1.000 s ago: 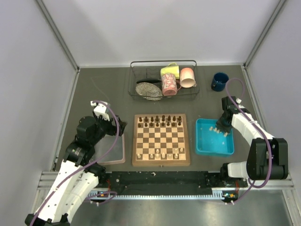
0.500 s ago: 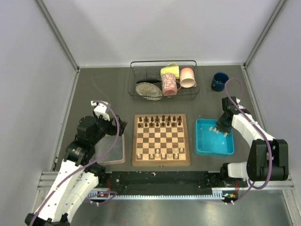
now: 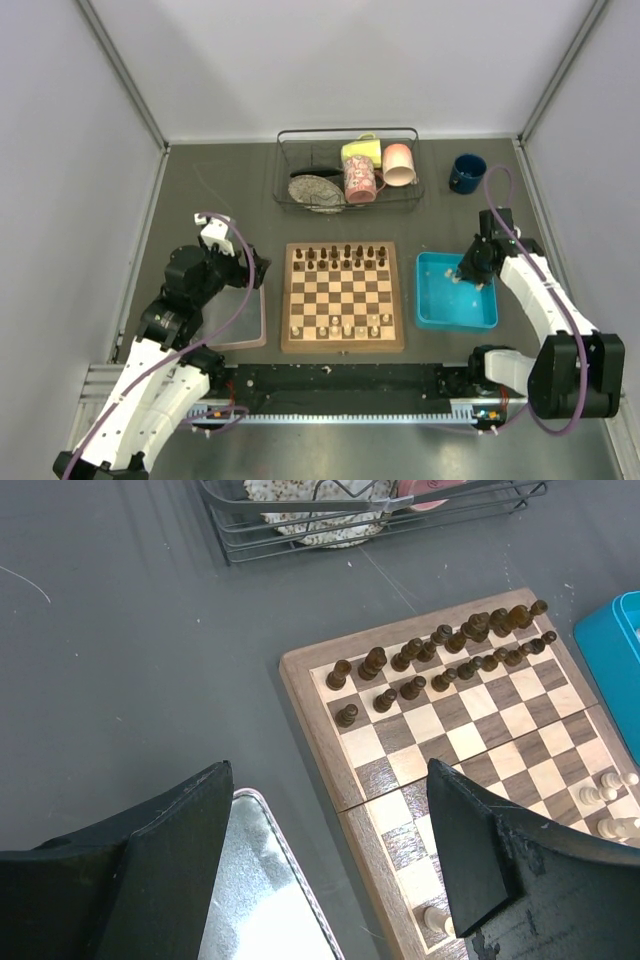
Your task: Set up the chess pieces on the board
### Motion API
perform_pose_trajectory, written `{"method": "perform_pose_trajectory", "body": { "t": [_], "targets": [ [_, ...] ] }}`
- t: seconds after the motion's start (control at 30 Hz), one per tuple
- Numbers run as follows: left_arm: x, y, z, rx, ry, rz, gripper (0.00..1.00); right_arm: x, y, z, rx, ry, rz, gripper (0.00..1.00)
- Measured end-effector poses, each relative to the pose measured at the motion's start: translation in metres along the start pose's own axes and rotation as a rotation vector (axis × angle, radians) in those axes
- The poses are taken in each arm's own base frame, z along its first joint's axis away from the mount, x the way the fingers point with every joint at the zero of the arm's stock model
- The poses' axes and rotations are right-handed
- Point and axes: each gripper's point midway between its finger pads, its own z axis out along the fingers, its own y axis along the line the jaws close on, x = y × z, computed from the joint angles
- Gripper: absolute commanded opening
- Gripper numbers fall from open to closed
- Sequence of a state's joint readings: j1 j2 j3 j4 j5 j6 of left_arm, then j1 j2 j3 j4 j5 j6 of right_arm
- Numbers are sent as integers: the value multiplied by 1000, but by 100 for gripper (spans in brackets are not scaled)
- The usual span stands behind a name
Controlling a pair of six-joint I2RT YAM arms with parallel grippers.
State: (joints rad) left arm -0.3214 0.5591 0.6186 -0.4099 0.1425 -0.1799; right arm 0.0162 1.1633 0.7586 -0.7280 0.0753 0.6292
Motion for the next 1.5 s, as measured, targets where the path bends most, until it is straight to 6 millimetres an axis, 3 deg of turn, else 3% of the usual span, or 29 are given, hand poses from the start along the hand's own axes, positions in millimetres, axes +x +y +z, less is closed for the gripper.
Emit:
{"method": "perform_pose_trajectory", "body": {
  "t": [0.5, 0.8, 1.23, 1.5],
  "targets": [
    [0, -1, 0, 8, 2, 0, 83, 20, 24, -26, -190, 78, -44, 0],
    [0, -5, 1, 26, 1, 1, 83, 26, 24, -36, -216, 89, -65, 0],
    [2, -7, 2, 43, 11, 0, 83, 13, 8, -43, -112, 37, -75, 0],
    [-1, -21, 2, 122, 2, 15, 80, 17, 26, -57, -227, 48, -62, 0]
  ]
}}
